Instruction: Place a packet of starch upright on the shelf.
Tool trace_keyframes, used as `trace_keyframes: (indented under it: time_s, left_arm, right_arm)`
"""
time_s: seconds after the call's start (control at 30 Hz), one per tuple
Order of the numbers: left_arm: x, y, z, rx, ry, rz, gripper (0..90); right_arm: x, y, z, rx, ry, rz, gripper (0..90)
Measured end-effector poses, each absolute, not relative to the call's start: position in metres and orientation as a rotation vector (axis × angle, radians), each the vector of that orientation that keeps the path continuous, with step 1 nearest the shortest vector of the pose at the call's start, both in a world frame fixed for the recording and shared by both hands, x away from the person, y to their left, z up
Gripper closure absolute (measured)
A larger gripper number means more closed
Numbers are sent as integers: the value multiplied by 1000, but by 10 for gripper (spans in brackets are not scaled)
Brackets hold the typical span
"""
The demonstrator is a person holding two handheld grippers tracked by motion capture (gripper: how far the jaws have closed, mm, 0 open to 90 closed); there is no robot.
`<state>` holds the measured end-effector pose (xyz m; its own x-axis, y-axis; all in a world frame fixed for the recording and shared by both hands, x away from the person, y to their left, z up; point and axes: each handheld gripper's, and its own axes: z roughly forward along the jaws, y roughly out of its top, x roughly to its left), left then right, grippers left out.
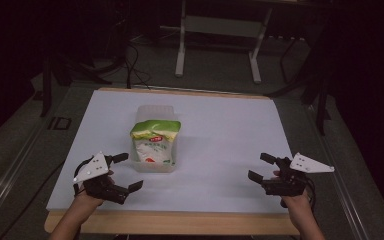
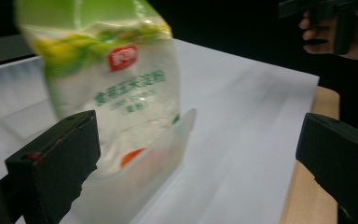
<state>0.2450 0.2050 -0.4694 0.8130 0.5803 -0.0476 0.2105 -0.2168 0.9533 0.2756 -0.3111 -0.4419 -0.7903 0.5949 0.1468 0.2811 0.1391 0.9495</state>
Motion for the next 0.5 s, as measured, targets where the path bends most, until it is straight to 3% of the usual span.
trace_keyframes:
  time_s: [0.5]
  left_arm:
    - [240, 181, -473, 1774, 523, 284, 0]
  right_arm:
    - [270, -298, -459, 729, 2175, 1679, 151]
